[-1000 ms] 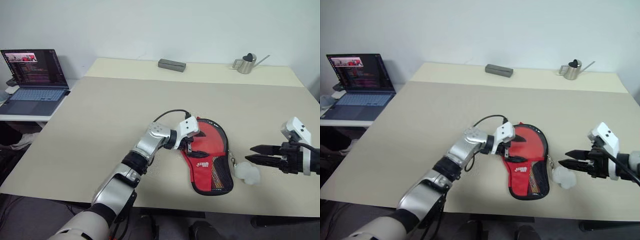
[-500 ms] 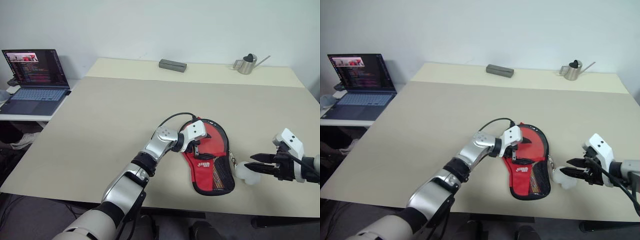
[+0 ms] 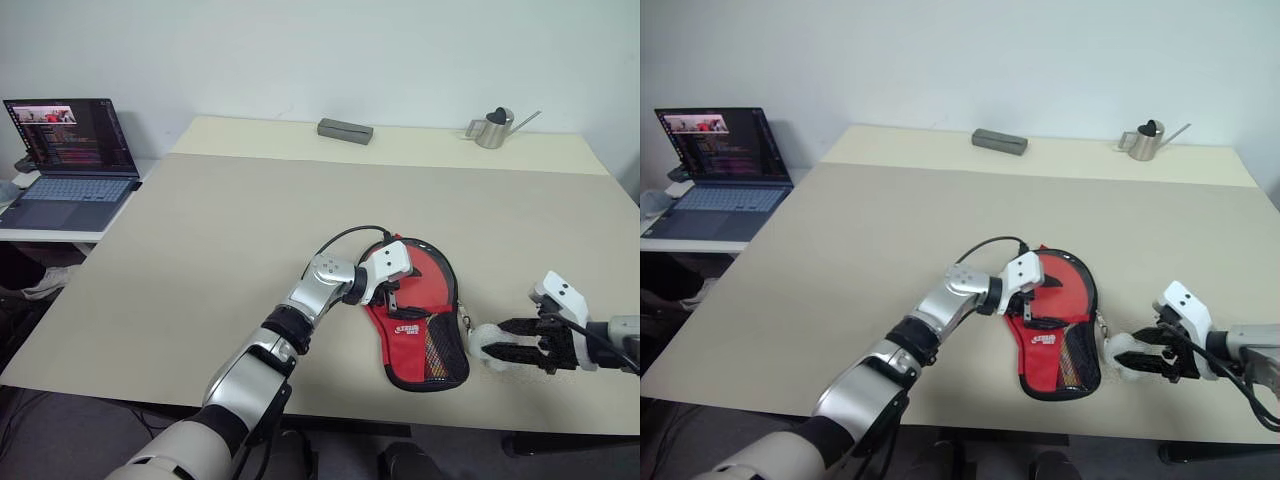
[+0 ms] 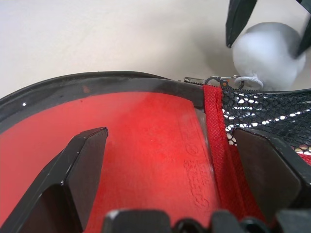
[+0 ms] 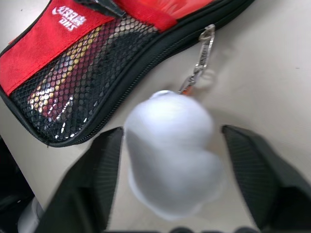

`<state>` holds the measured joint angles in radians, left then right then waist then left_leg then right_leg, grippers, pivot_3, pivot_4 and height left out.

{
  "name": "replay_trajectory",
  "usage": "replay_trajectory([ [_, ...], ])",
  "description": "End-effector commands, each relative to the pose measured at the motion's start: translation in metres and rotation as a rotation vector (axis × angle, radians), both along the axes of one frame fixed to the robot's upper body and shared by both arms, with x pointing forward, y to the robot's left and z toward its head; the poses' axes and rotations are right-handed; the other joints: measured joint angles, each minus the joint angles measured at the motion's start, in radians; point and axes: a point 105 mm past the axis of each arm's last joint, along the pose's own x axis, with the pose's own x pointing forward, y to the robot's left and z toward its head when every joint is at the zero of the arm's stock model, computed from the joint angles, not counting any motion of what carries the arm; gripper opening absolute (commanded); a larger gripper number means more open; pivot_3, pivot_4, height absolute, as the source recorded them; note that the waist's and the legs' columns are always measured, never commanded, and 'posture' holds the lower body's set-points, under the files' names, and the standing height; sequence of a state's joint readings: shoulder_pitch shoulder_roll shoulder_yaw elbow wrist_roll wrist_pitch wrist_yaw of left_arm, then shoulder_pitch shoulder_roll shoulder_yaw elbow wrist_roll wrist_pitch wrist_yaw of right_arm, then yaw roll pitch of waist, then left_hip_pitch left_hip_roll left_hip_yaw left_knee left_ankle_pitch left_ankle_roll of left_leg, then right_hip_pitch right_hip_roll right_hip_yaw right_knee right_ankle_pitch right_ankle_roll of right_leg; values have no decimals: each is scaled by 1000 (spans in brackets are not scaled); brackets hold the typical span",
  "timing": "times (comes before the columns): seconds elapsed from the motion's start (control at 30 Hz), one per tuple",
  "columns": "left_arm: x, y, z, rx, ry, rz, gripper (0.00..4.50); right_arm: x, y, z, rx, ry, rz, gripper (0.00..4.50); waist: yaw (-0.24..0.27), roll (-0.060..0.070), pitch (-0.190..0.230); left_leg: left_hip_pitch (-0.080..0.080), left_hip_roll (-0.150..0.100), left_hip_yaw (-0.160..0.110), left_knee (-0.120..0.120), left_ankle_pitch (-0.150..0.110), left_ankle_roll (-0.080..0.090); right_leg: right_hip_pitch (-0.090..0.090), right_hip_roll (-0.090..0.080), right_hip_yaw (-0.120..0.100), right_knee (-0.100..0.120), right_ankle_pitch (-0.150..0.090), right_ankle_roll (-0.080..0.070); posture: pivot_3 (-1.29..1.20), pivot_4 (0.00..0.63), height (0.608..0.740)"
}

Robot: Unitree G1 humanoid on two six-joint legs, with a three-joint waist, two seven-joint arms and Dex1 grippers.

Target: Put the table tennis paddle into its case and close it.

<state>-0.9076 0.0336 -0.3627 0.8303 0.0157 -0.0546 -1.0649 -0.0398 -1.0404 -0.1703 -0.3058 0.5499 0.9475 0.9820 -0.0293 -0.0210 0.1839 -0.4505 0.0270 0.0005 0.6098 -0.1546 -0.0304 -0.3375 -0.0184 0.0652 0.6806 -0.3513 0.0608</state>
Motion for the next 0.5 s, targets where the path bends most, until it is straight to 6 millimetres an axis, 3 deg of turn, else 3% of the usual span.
replay_trajectory([
  [0.03, -5, 0, -9, 31, 8, -19, 4500, 0, 2, 3, -40, -22, 35, 3568, 0, 0, 0, 0, 0, 0, 0, 0, 0, 0, 0, 0, 0, 0, 0, 0, 150, 740],
  [0.27, -7, 0, -11, 41, 9, -28, 4500, 9, -3, -7, -105, -39, 14, 3568, 0, 0, 0, 0, 0, 0, 0, 0, 0, 0, 0, 0, 0, 0, 0, 0, 150, 740],
  [0.37, -9, 3, -15, 61, 12, -45, 4500, 12, -2, -9, -109, -39, 14, 3002, 0, 1, -1, 0, 0, 0, 0, 0, 0, 0, 0, 0, 0, 0, 0, 0, 150, 740],
  [0.5, -10, 11, -25, 122, 4, -62, 4500, 13, -1, -9, -125, -37, 26, 1666, -1, 1, -1, 1, 0, 0, 0, 0, 0, 1, 0, 0, 1, 0, 0, 0, 150, 740],
])
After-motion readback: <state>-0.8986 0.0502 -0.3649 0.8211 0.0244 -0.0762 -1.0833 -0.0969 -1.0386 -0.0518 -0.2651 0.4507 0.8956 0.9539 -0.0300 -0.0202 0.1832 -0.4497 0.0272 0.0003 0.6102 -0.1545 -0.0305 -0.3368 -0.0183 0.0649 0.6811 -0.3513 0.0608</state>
